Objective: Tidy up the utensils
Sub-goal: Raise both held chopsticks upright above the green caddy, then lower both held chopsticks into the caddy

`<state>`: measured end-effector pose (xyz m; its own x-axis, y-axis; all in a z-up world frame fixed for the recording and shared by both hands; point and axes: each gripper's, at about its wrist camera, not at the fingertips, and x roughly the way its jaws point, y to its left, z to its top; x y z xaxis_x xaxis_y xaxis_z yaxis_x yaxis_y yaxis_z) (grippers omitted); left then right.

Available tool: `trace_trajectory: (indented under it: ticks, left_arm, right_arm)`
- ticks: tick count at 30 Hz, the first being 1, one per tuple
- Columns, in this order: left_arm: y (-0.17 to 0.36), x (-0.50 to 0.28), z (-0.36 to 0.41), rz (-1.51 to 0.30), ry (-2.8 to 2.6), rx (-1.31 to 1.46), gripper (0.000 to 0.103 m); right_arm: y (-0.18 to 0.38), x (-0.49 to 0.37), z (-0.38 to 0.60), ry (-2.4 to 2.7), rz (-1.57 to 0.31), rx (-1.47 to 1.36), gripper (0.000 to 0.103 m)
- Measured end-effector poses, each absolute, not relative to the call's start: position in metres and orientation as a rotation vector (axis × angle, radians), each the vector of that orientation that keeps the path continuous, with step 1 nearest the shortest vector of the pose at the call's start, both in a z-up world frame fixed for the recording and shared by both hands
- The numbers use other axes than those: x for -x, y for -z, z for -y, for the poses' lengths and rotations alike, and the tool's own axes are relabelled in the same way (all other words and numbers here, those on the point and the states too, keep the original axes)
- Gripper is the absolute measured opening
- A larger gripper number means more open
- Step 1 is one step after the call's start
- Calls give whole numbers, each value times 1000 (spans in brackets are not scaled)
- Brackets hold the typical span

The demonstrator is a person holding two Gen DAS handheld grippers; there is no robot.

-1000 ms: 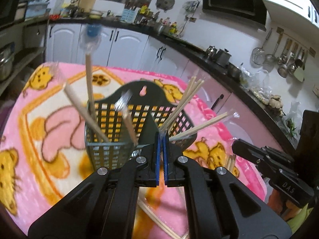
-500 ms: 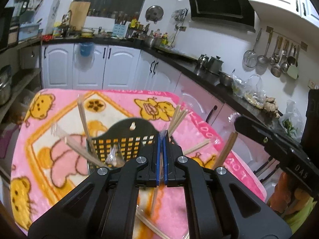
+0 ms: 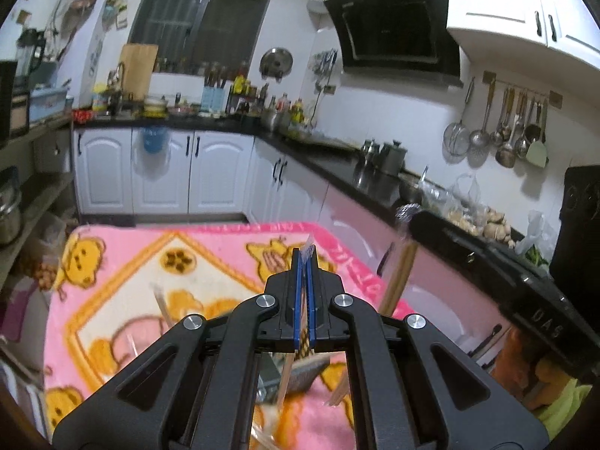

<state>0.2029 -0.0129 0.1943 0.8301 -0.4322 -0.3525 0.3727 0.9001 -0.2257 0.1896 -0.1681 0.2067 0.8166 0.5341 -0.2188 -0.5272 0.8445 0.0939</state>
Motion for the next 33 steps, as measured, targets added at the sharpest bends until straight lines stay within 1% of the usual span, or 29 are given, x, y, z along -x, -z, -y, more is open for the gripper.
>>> trace_trajectory:
  ticks: [8,12,20,33]
  left_arm:
    - [-235,-218,3,-338,395,151,0]
    - [-241,-230,0,-334,366,142,0]
    - [-215,-254,-1,-391,329,161,0]
    - [-161,-279,16,-487,350,146,1]
  right_arm:
    - [-233,-203,162,-565,-189,-24,1]
    - [-236,-212,159,-561,-183,-20,1]
    - [-220,-237,159,-557,-235,-33,1]
    - [-164,-275,152,-491,-375,-10,1]
